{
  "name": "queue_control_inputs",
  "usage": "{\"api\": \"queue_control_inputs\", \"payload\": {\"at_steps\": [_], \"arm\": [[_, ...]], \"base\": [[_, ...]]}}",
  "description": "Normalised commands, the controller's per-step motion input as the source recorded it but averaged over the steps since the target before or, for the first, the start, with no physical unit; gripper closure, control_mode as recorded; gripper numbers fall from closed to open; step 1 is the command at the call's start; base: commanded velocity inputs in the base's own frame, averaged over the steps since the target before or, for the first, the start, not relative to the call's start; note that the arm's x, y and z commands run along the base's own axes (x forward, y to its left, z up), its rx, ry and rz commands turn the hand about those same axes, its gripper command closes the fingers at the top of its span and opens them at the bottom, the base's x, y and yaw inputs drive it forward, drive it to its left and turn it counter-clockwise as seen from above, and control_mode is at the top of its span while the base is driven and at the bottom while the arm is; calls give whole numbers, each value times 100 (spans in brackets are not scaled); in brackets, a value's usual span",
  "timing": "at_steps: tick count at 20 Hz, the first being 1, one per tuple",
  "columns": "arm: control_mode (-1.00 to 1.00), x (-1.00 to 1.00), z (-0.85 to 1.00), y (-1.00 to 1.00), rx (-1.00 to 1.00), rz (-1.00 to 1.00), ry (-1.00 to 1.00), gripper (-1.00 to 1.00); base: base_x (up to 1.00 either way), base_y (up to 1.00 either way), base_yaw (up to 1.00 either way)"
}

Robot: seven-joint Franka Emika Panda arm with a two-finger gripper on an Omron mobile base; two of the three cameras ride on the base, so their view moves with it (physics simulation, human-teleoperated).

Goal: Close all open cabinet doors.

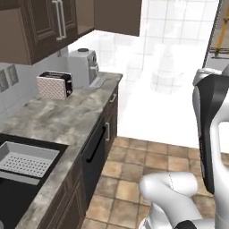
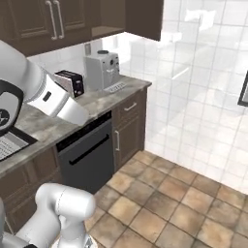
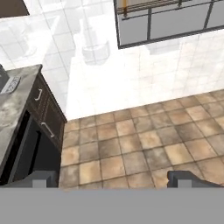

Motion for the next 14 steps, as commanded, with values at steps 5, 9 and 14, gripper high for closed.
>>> {"api": "queue_control_inputs", "payload": {"at_steps": [5, 9, 14], "arm": [[100, 0, 0, 0, 0, 0, 0, -100], [100, 0, 0, 0, 0, 0, 0, -100], [100, 0, 0, 0, 0, 0, 0, -100]], "base": [[100, -31, 24], [100, -38, 31], [92, -46, 32]]}}
